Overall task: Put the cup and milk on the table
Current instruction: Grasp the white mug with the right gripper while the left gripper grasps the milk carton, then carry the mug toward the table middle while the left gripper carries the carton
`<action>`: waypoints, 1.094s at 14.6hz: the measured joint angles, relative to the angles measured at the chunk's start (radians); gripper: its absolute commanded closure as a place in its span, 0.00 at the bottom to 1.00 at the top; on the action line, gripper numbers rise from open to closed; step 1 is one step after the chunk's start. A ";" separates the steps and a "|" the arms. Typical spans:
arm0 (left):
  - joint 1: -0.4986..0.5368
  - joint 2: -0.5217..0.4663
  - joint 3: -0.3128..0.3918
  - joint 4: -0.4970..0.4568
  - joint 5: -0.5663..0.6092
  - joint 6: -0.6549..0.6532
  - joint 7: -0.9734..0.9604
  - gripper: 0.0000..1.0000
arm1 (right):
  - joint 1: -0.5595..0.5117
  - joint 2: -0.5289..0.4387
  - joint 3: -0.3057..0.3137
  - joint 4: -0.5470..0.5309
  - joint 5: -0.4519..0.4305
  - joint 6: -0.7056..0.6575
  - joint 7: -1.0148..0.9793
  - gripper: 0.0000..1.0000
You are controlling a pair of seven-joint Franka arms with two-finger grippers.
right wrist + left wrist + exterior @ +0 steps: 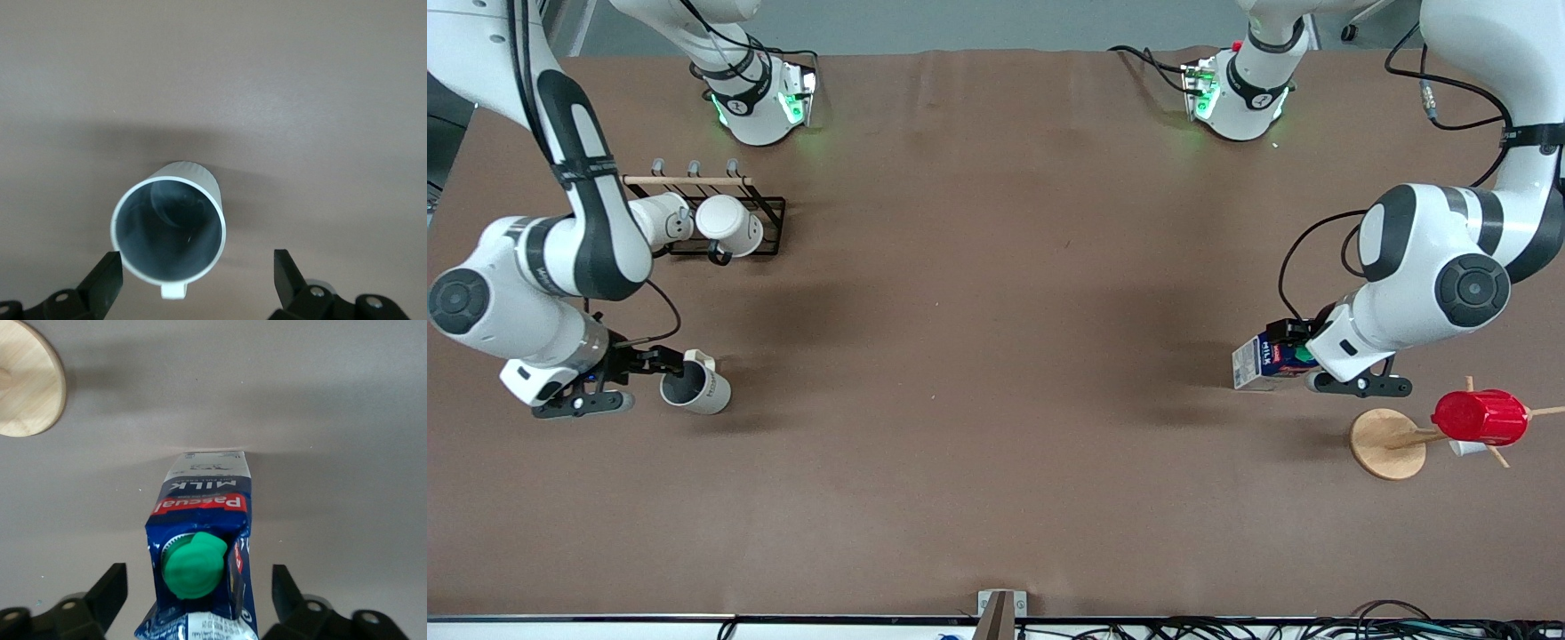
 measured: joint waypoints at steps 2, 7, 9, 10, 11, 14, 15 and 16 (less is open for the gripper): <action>0.001 0.010 0.000 -0.001 0.000 0.001 0.000 0.25 | 0.000 0.006 -0.001 -0.045 -0.002 0.058 -0.020 0.00; 0.002 0.028 0.000 -0.001 0.000 0.018 0.000 0.54 | 0.000 0.044 -0.001 -0.063 -0.003 0.150 -0.026 0.00; 0.002 0.033 0.000 -0.001 -0.001 0.025 0.000 0.65 | 0.000 0.070 -0.003 -0.063 -0.003 0.184 -0.026 0.12; 0.002 0.034 0.000 -0.001 -0.002 0.027 0.000 0.65 | -0.001 0.081 -0.003 -0.063 -0.003 0.200 -0.027 0.29; 0.001 0.034 0.000 0.001 -0.004 0.028 0.000 0.65 | -0.001 0.089 -0.004 -0.063 -0.003 0.211 -0.027 0.47; -0.001 0.033 -0.003 0.021 -0.004 0.028 0.000 0.65 | -0.001 0.095 -0.004 -0.062 -0.003 0.216 -0.028 0.89; -0.001 0.030 -0.007 0.031 -0.004 0.026 0.000 0.65 | -0.001 0.095 -0.004 -0.061 -0.003 0.216 -0.027 0.99; -0.001 0.026 -0.011 0.044 -0.004 0.015 0.000 0.65 | -0.001 0.095 -0.003 -0.060 -0.003 0.216 -0.023 1.00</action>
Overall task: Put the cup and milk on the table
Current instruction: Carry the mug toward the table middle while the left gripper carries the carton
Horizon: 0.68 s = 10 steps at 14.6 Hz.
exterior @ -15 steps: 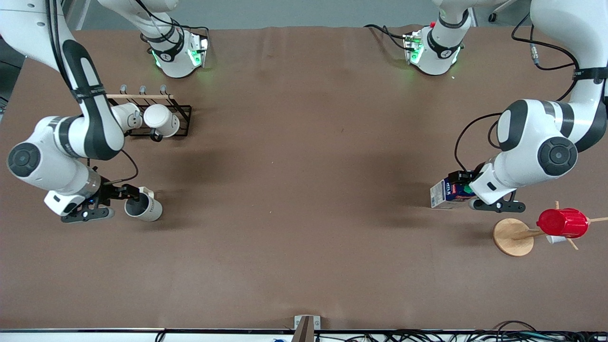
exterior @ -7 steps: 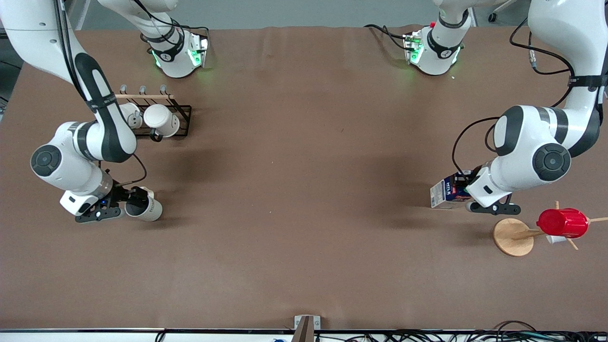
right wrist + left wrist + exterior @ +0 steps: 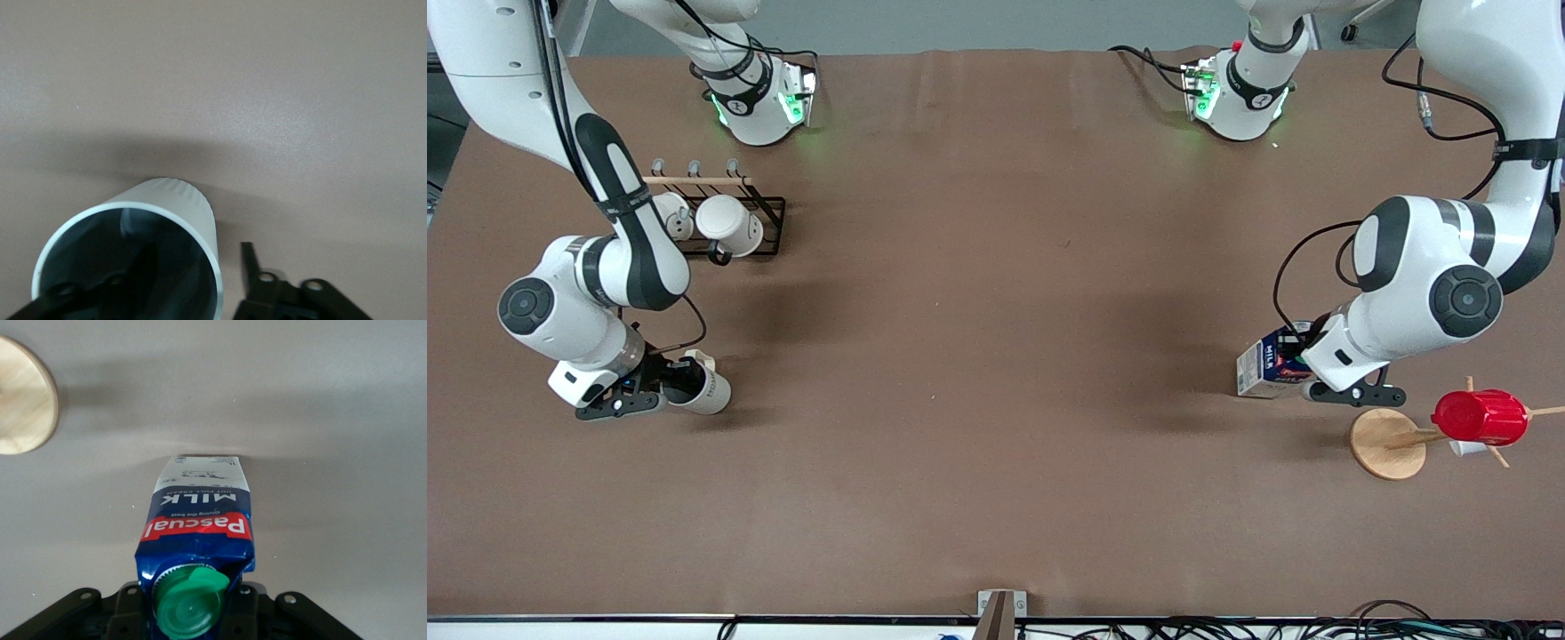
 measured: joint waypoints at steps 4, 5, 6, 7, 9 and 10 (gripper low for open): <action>0.000 -0.022 -0.019 0.058 0.000 -0.091 0.000 0.64 | 0.001 -0.010 0.003 0.033 0.001 -0.088 0.048 1.00; 0.000 -0.027 -0.026 0.070 0.000 -0.109 0.000 0.64 | 0.002 -0.021 0.008 0.065 0.001 -0.166 0.082 1.00; 0.000 -0.031 -0.033 0.080 0.000 -0.121 0.000 0.64 | 0.007 -0.039 0.019 0.105 0.001 -0.257 0.129 1.00; 0.000 -0.035 -0.038 0.086 0.000 -0.127 0.000 0.64 | 0.014 -0.059 0.041 0.144 0.001 -0.341 0.187 1.00; 0.000 -0.041 -0.041 0.099 0.000 -0.130 0.000 0.64 | 0.034 -0.096 0.128 0.215 0.002 -0.455 0.352 1.00; 0.000 -0.043 -0.043 0.103 0.000 -0.132 0.000 0.64 | 0.046 -0.108 0.182 0.245 0.001 -0.489 0.452 1.00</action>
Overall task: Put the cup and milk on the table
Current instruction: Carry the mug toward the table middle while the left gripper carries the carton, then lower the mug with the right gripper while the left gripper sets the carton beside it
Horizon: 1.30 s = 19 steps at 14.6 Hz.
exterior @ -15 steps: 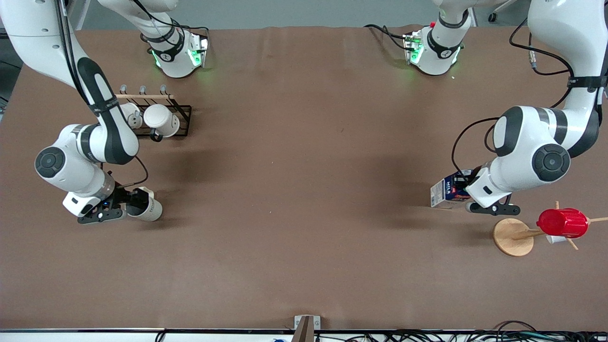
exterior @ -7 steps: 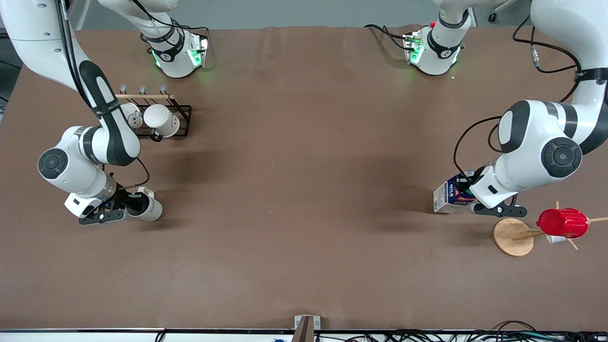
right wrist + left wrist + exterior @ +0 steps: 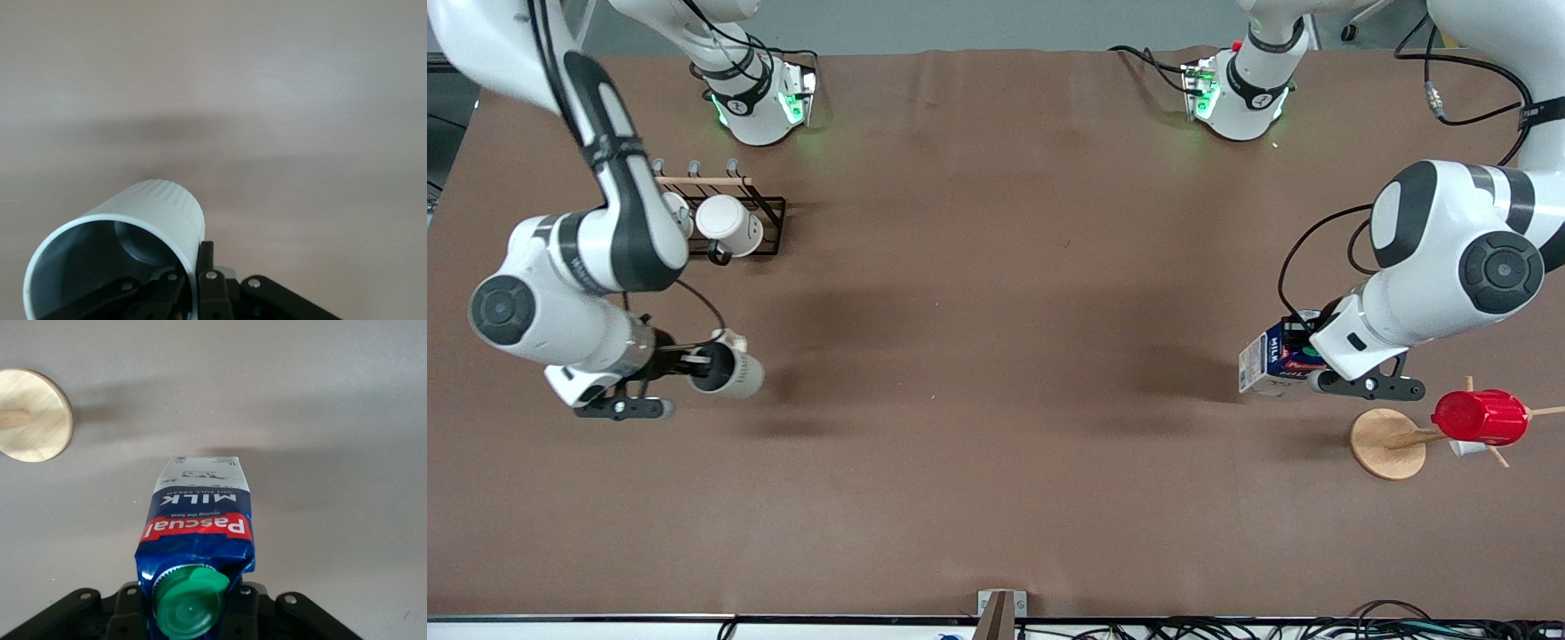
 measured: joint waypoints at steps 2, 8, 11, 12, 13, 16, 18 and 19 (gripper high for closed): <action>0.000 -0.005 -0.014 0.009 0.000 -0.001 0.000 0.64 | 0.038 -0.005 0.095 0.052 -0.001 -0.024 0.198 1.00; -0.015 -0.007 -0.047 0.026 0.000 -0.004 0.000 0.64 | 0.291 0.075 0.157 0.150 -0.078 -0.021 0.610 0.99; -0.020 -0.004 -0.082 0.026 0.000 -0.006 -0.004 0.64 | 0.408 0.161 0.156 0.179 -0.152 0.025 0.769 0.99; -0.025 0.000 -0.093 0.026 0.000 -0.006 -0.018 0.64 | 0.435 0.188 0.156 0.183 -0.168 0.056 0.803 0.99; -0.036 0.005 -0.098 0.026 -0.001 -0.006 -0.039 0.64 | 0.457 0.213 0.155 0.187 -0.185 0.073 0.825 0.99; -0.085 0.018 -0.101 0.026 -0.001 -0.006 -0.105 0.64 | 0.503 0.268 0.155 0.193 -0.231 0.101 0.848 0.99; -0.111 0.023 -0.102 0.026 -0.001 -0.006 -0.137 0.64 | 0.514 0.290 0.155 0.195 -0.256 0.122 0.849 0.99; -0.117 0.024 -0.102 0.026 -0.001 -0.006 -0.148 0.64 | 0.516 0.296 0.155 0.196 -0.259 0.125 0.849 0.98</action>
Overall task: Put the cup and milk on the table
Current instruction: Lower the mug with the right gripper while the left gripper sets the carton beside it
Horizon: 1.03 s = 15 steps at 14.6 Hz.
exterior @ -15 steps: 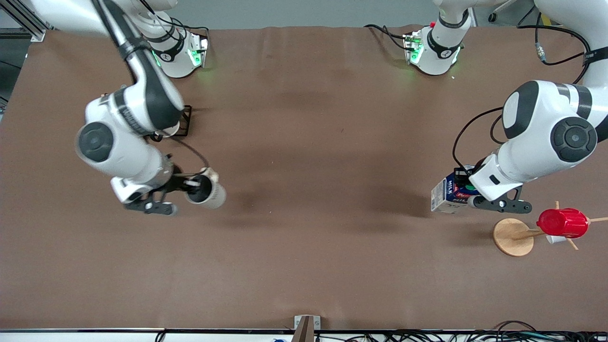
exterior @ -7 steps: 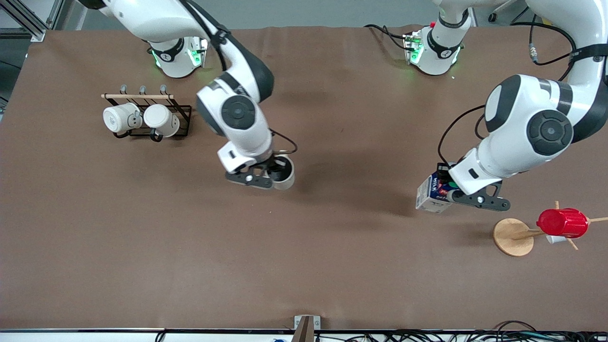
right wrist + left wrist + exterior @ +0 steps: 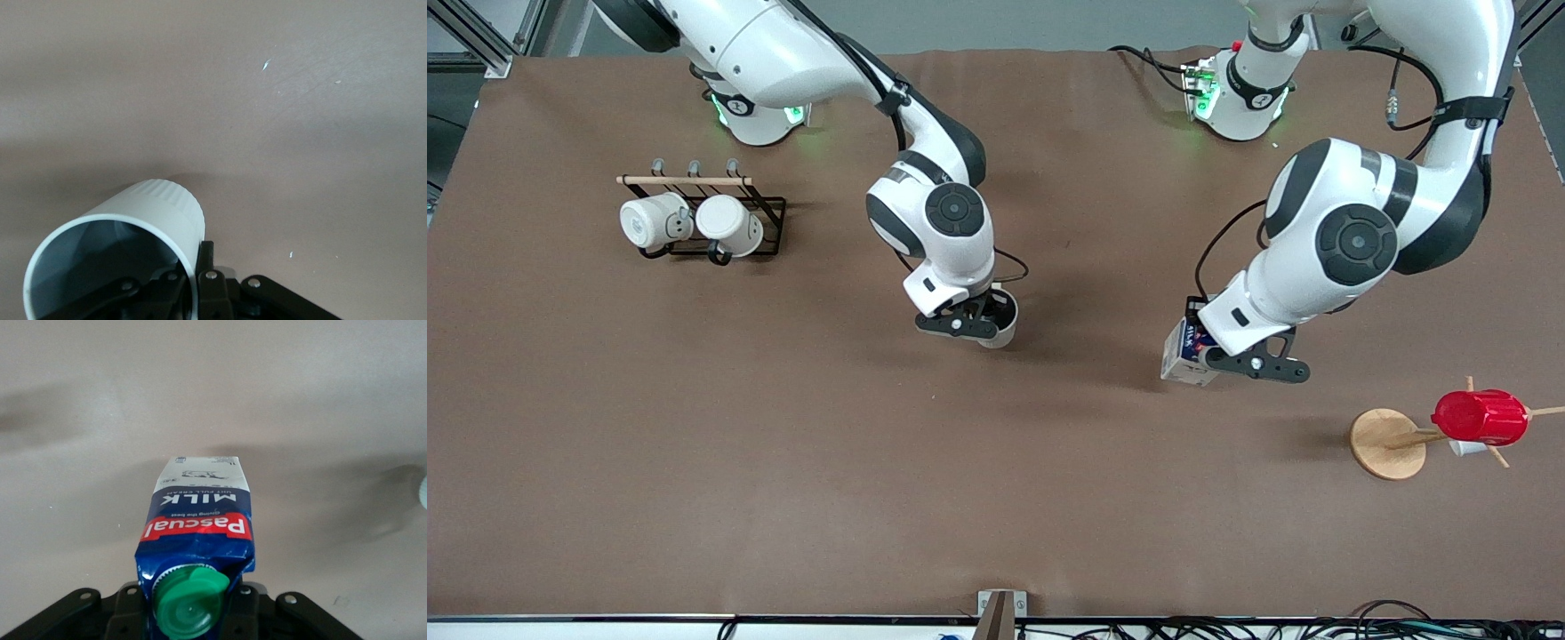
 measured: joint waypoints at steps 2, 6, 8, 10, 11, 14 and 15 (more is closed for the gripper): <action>-0.018 0.002 -0.001 0.000 -0.001 0.000 -0.034 0.64 | 0.001 0.002 0.000 0.001 -0.001 0.000 0.000 0.97; -0.093 0.032 -0.002 0.002 -0.001 0.001 -0.168 0.64 | 0.002 0.016 0.000 0.000 -0.001 -0.001 0.000 0.90; -0.136 0.064 -0.002 0.021 -0.006 0.002 -0.245 0.64 | 0.003 0.027 0.000 0.000 -0.002 0.002 0.000 0.69; -0.173 0.101 -0.002 0.051 -0.029 0.004 -0.313 0.64 | 0.004 0.037 0.000 0.000 -0.002 0.015 0.000 0.17; -0.189 0.122 -0.002 0.070 -0.033 0.007 -0.343 0.64 | 0.004 0.040 0.000 0.000 -0.002 0.015 0.000 0.00; -0.240 0.184 -0.003 0.133 -0.034 0.016 -0.432 0.64 | 0.001 0.040 -0.005 0.003 -0.002 0.014 0.001 0.00; -0.261 0.200 -0.003 0.146 -0.034 0.025 -0.460 0.64 | -0.004 0.039 -0.007 0.006 -0.002 0.007 0.001 0.00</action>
